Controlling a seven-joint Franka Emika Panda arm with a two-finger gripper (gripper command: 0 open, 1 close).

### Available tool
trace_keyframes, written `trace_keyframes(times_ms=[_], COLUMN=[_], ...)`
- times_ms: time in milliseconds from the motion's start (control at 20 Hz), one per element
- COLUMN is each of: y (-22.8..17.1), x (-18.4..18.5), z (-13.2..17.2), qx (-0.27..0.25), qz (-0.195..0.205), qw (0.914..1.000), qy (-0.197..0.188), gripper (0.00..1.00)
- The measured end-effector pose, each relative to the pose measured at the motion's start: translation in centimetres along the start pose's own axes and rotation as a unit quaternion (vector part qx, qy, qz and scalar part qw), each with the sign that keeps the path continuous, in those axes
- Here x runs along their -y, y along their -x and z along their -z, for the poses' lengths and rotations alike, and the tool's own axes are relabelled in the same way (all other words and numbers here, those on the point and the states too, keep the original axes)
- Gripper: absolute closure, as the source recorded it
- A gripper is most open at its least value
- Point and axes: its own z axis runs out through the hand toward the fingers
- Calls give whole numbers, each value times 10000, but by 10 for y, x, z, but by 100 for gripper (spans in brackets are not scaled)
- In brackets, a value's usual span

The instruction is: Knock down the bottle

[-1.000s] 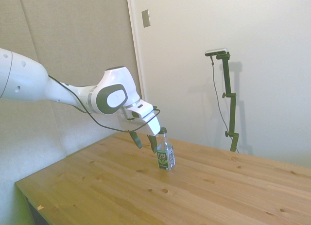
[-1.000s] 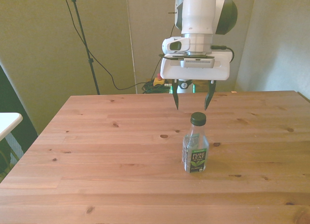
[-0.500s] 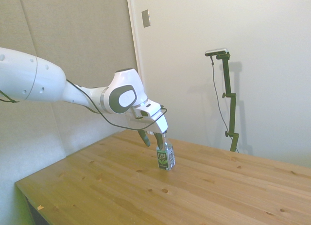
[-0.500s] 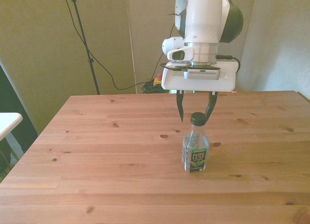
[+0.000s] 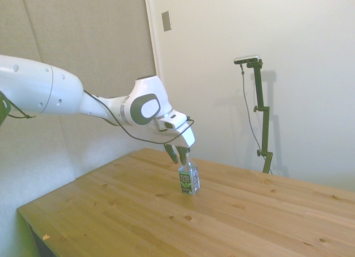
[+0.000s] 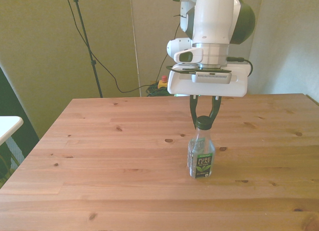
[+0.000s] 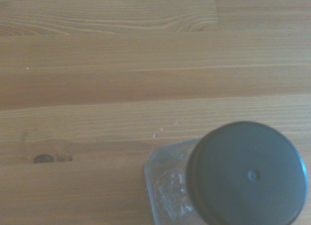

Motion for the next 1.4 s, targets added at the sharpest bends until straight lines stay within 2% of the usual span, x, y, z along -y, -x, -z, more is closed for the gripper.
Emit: trace_keyframes(times_ms=[500, 850, 1200, 1400], y=[-13, -36, -59, -63], x=[22, 46, 77, 89], z=[-1, 11, -31, -35], qx=[-107, -221, -319, -379], qz=[-176, -400, -662, -697], qw=[9998, 9990, 9973, 9968], qy=[11, -24, 10, -68], gripper=[100, 100, 100, 100])
